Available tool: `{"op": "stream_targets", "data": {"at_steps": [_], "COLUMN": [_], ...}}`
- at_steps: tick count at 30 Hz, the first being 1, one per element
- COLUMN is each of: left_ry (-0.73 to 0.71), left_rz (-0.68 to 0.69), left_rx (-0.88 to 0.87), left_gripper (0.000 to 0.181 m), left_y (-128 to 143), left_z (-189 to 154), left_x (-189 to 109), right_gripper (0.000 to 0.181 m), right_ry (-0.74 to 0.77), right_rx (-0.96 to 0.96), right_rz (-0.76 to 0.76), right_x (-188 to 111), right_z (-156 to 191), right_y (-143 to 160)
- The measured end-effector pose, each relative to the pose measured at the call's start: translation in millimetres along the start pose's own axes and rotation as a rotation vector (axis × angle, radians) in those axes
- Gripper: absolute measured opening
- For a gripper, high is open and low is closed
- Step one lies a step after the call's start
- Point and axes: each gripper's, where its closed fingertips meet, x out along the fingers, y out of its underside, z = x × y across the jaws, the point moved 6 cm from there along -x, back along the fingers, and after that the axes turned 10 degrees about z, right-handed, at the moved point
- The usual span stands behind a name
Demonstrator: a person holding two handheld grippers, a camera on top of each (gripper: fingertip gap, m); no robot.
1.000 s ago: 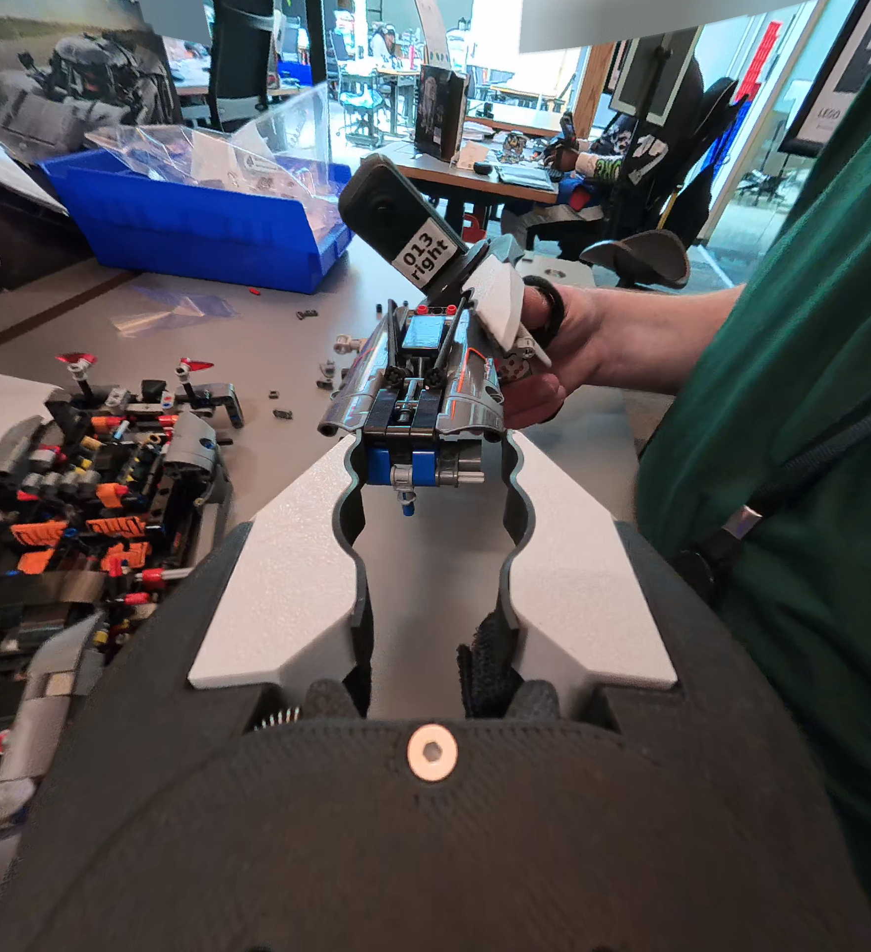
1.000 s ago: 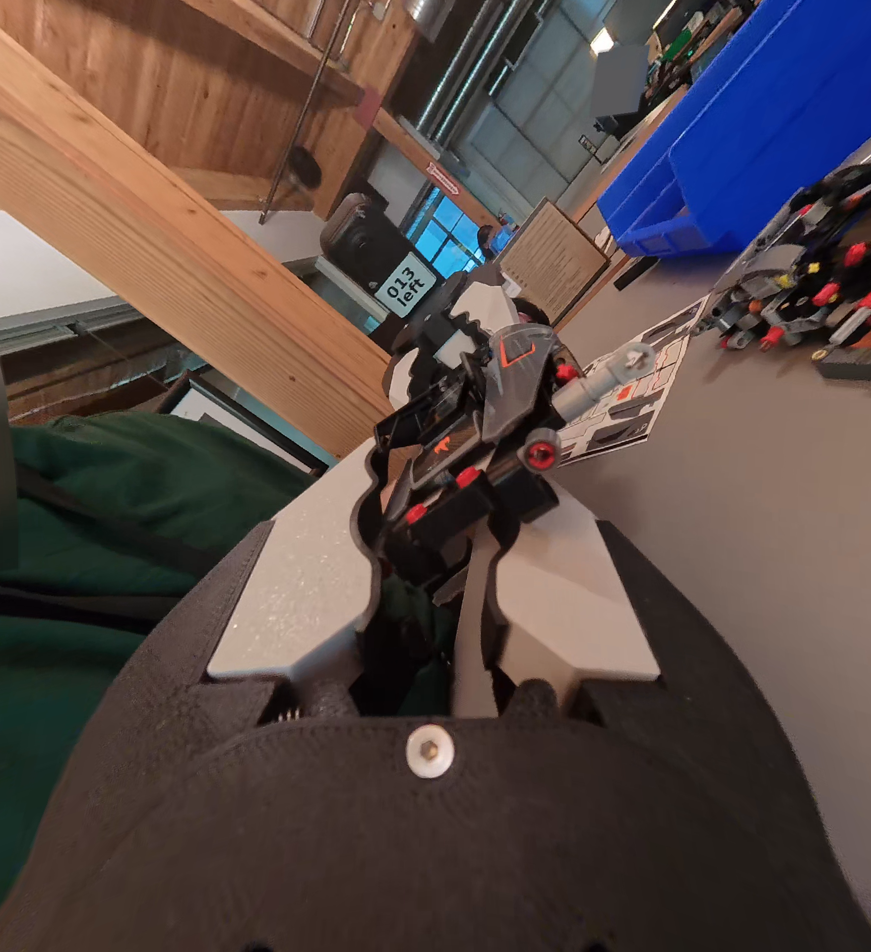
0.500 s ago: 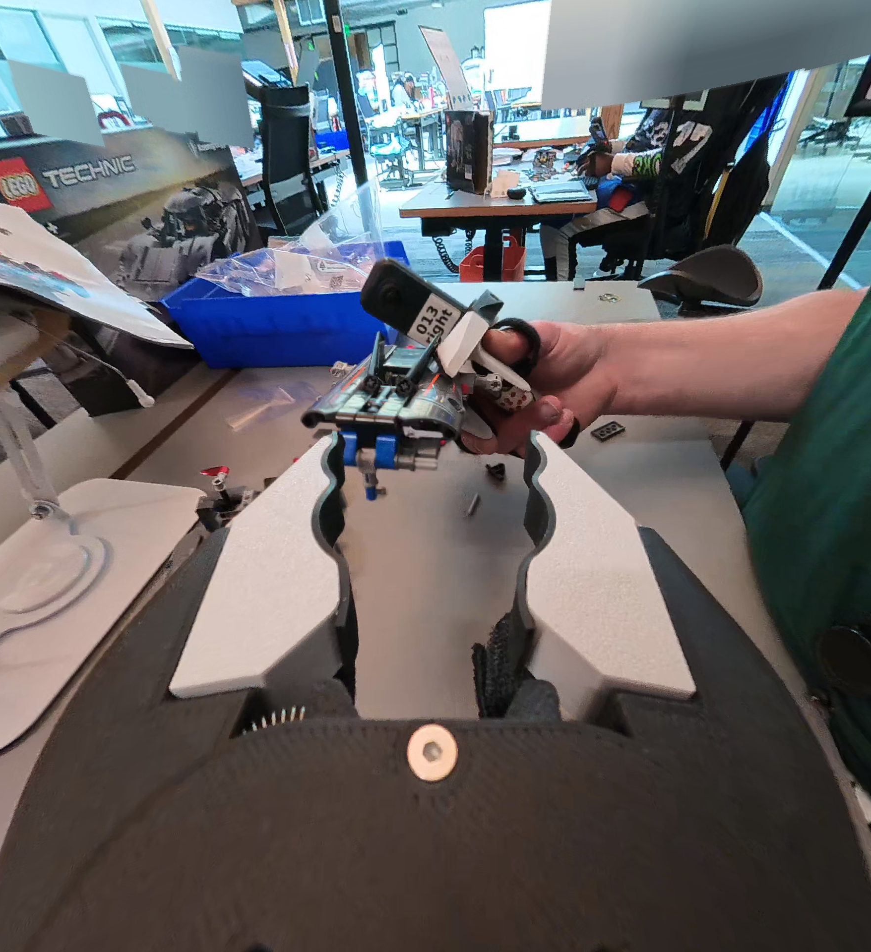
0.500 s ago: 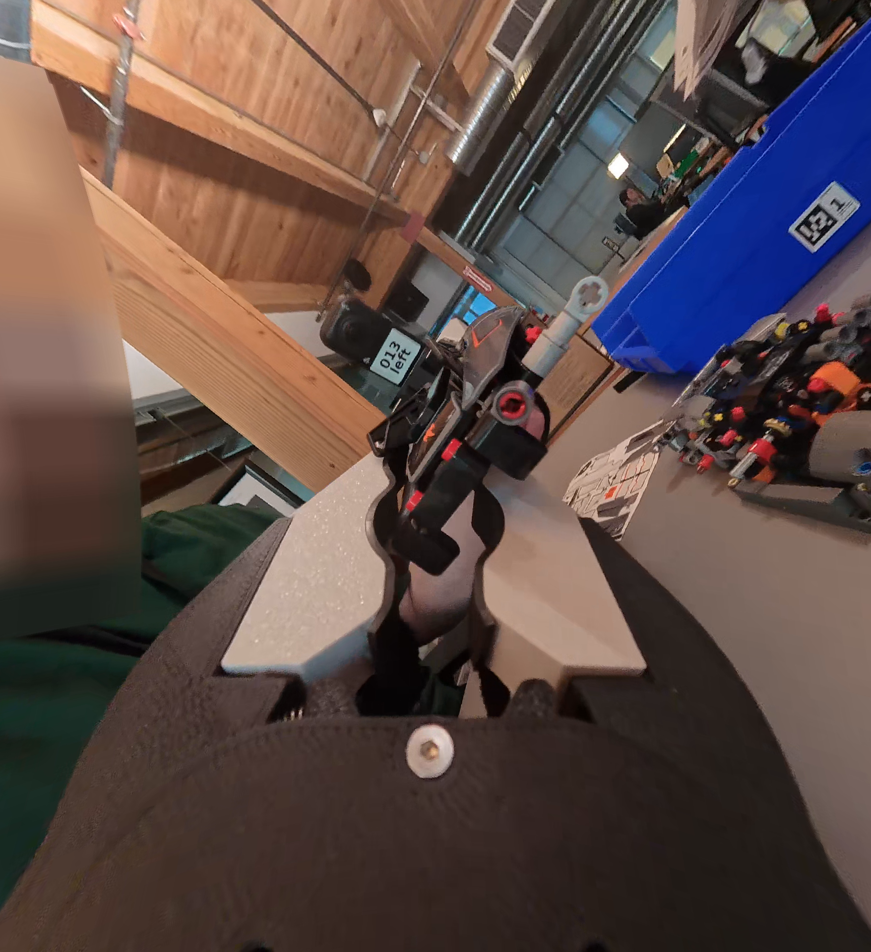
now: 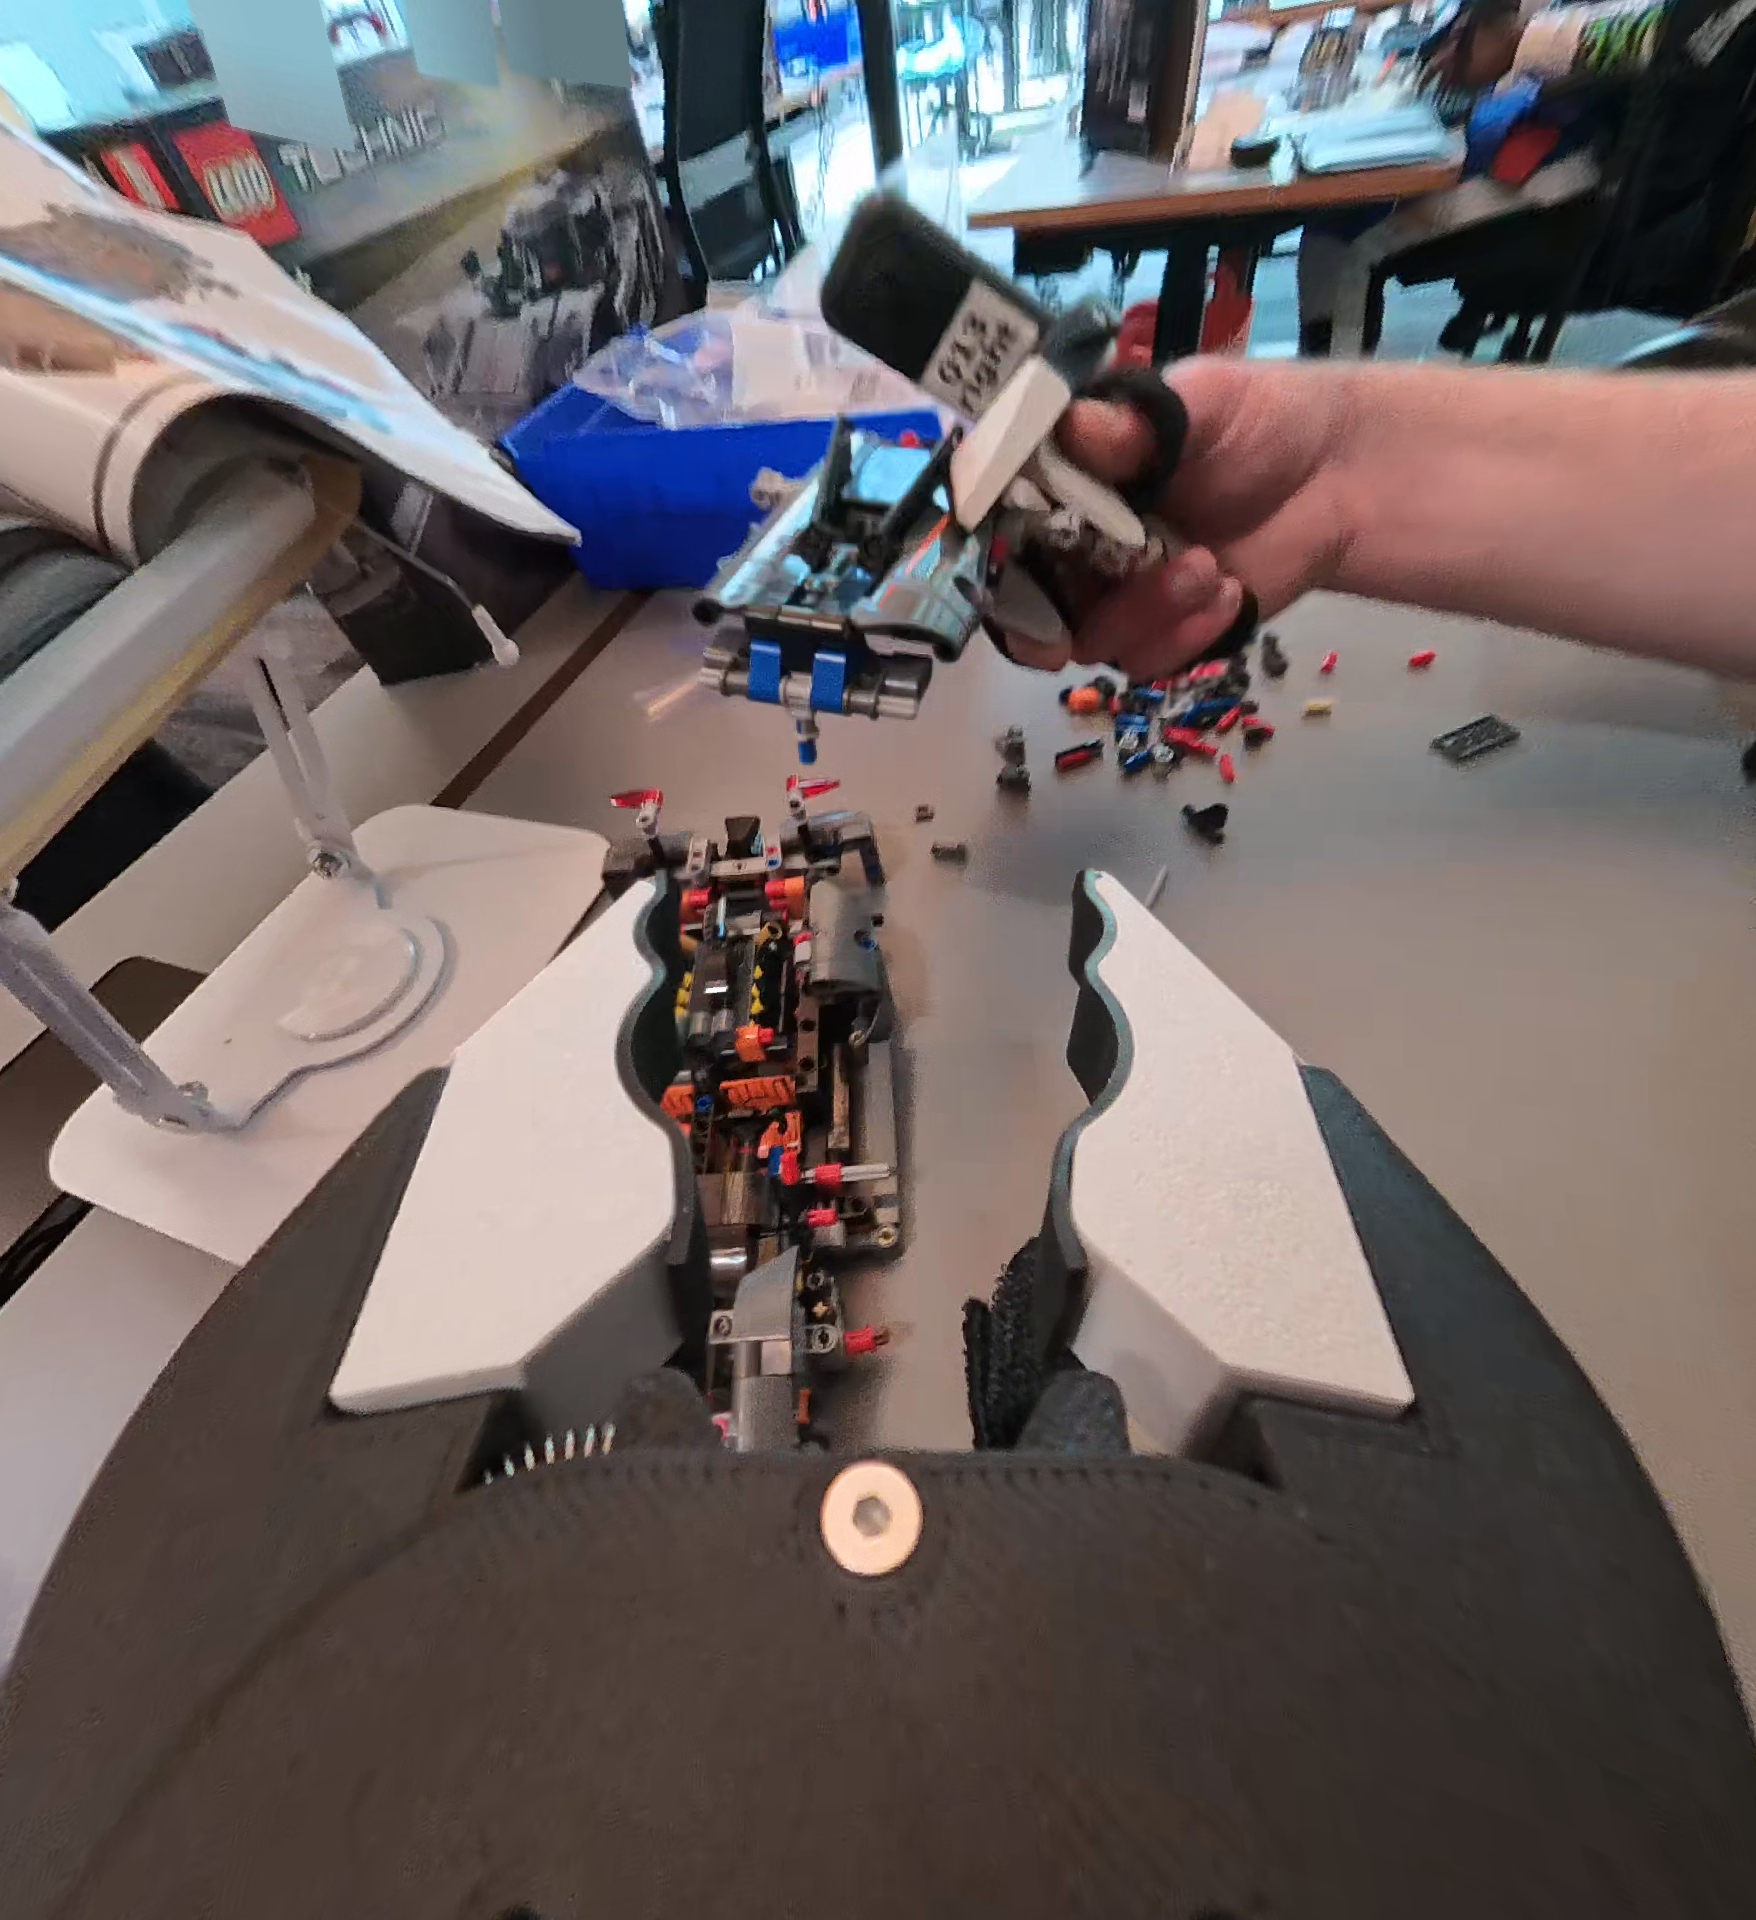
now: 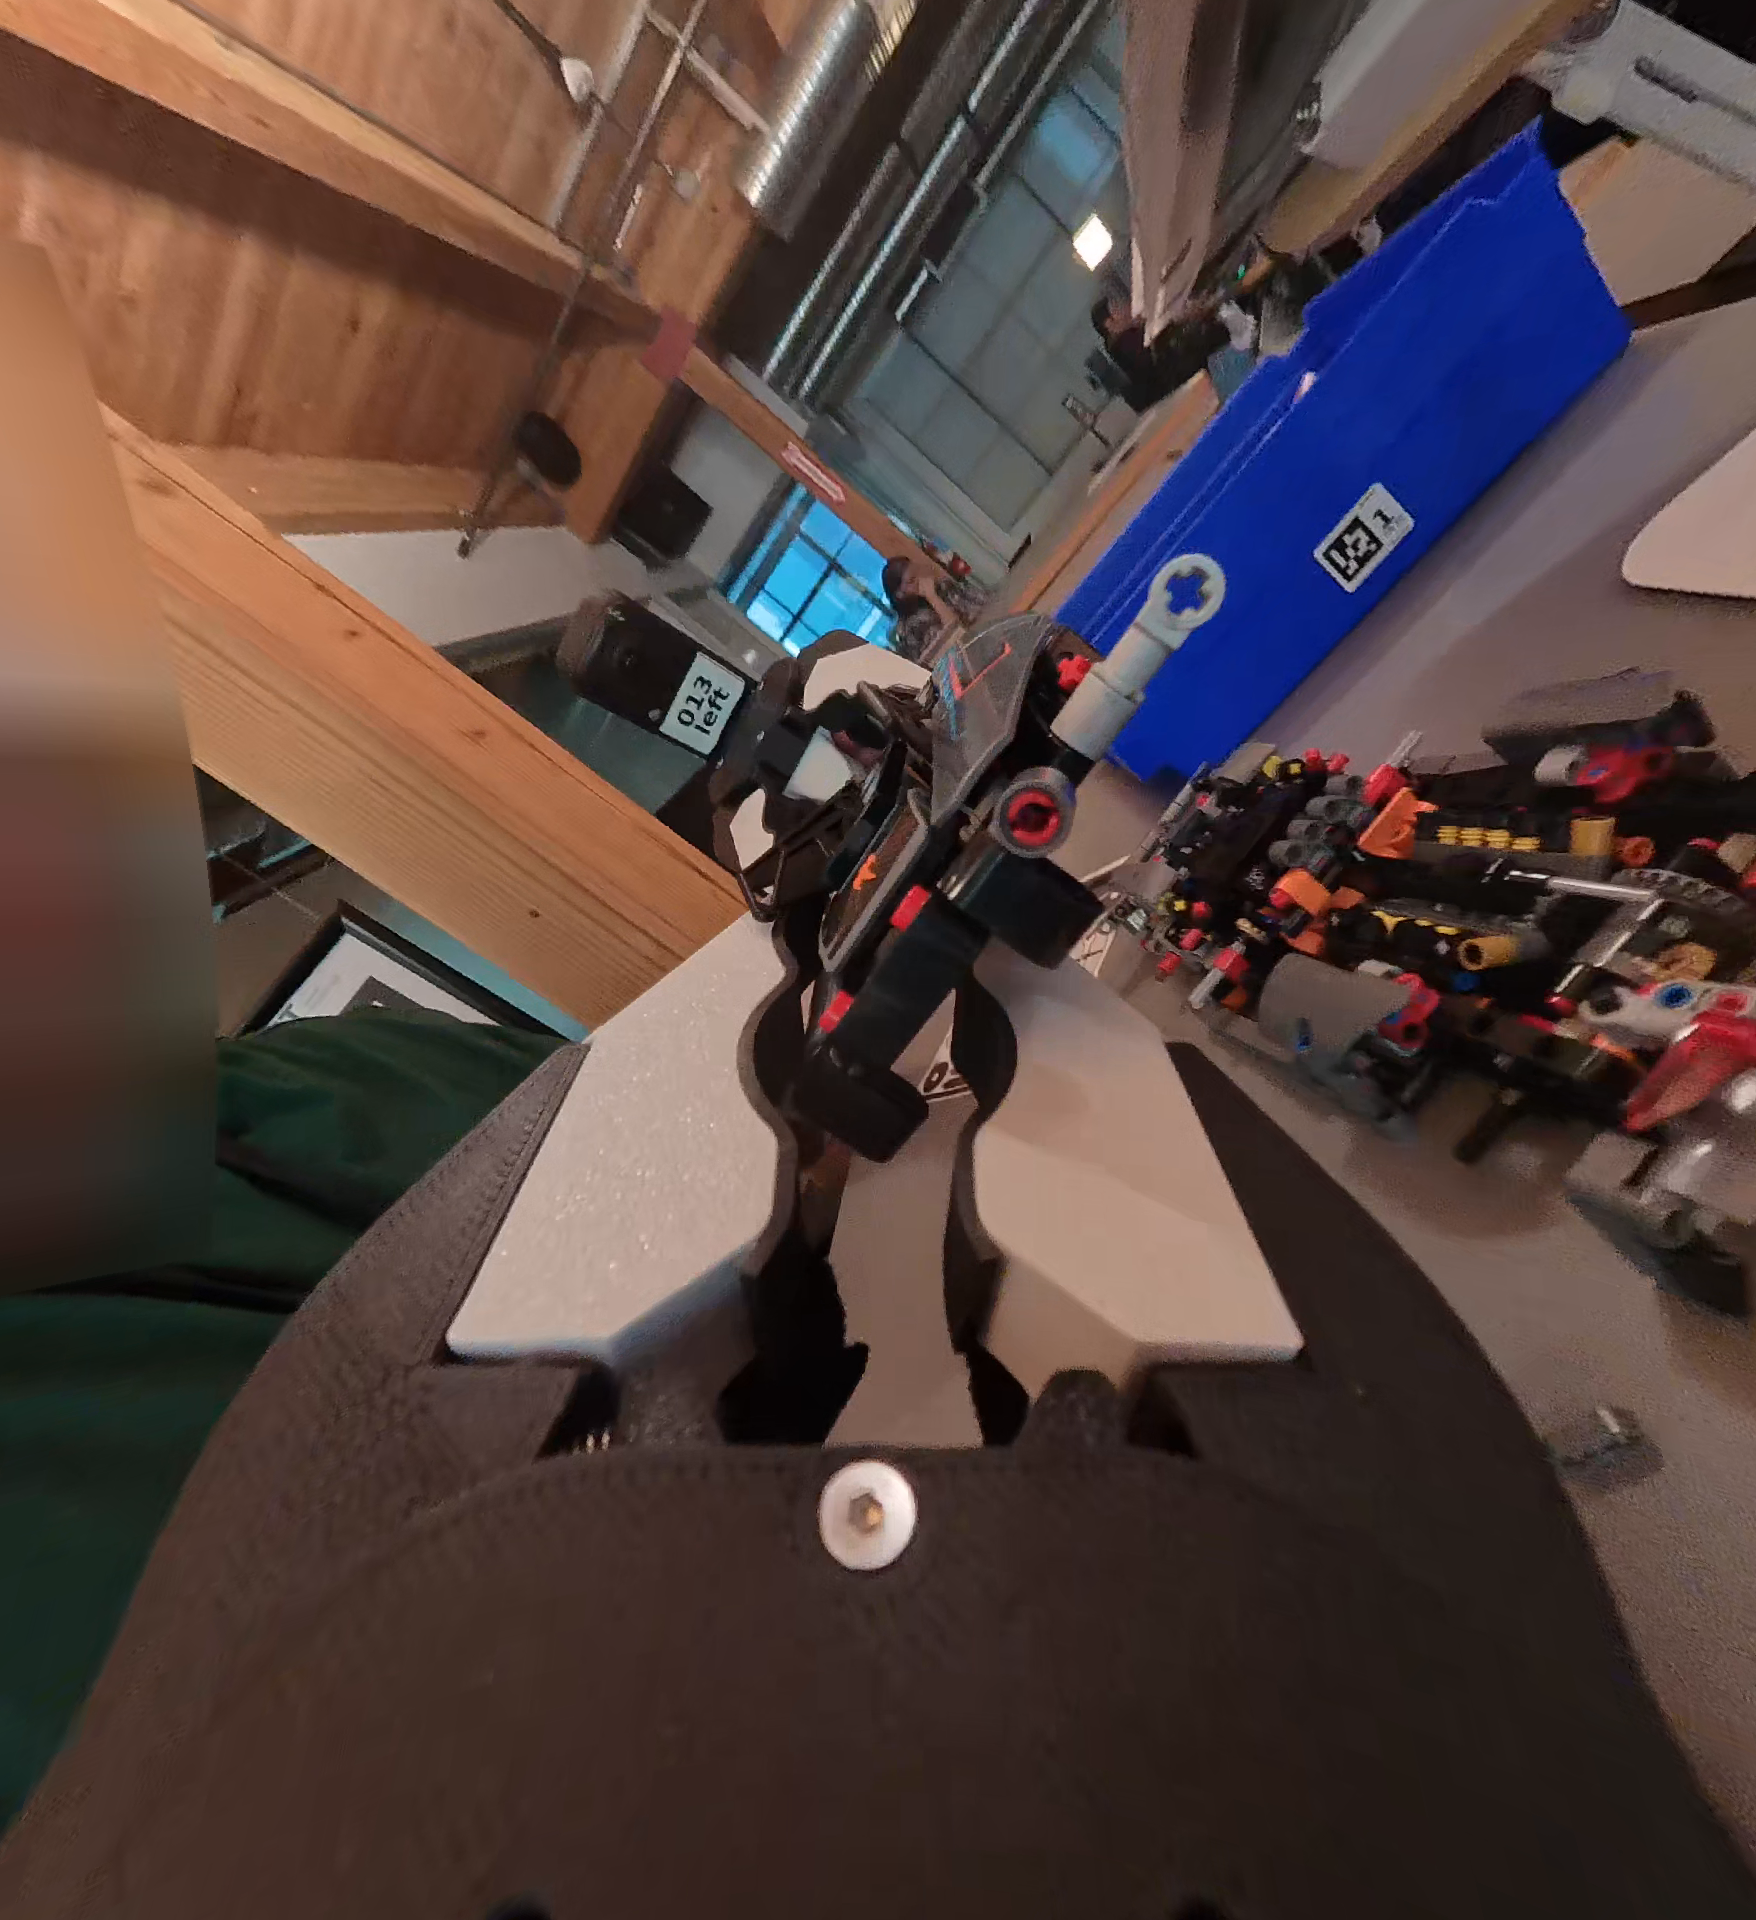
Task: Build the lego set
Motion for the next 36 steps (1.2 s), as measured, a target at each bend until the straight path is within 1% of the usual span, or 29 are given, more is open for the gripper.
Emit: {"op": "stream_targets", "data": {"at_steps": [3,7,10,13,14,19,23,25,28,32,36], "left_ry": [0.026,0.06,0.074,0.036,0.044,0.049,0.07,0.062,0.062,0.053,0.056], "left_rz": [0.055,0.1,0.121,0.182,0.188,0.096,0.047,0.041,0.025,0.02,0.017], "left_rx": [0.005,-0.007,-0.012,0.005,0.002,-0.014,-0.035,-0.035,-0.035,-0.028,-0.044], "left_gripper": [0.074,0.075,0.083,0.102,0.102,0.075,0.074,0.072,0.071,0.072,0.072], "left_y": [2.9,3.5,5.3,11.3,12.3,6.6,6.2,6.3,5.7,6.0,8.4], "left_z": [9.9,28.8,38.2,43.9,44.0,44.2,45.5,45.7,45.4,47.3,50.7], "left_x": [14.0,32.1,47.8,65.4,69.7,75.5,76.7,77.6,78.0,76.6,77.3], "right_gripper": [0.02,0.02,0.02,0.021,0.02,0.021,0.024,0.033,0.04,0.05,0.053], "right_ry": [0.026,0.038,0.025,-0.017,-0.03,-0.068,-0.066,-0.063,-0.051,-0.001,0.062], "right_rx": [0.029,0.065,0.092,0.106,0.106,0.109,0.11,0.113,0.102,0.084,0.059], "right_rz": [0.088,0.242,0.297,0.303,0.31,0.341,0.331,0.315,0.299,0.283,0.298], "right_x": [5.2,21.6,28.6,31.8,32.2,32.0,30.0,29.7,29.1,27.1,27.3], "right_z": [-14.5,-33.7,-45.2,-50.4,-50.8,-50.6,-51.6,-51.7,-51.1,-52.2,-54.9], "right_y": [-14.4,-22.8,-28.6,-33.6,-33.9,-30.3,-29.2,-31.0,-34.0,-38.6,-39.1]}}
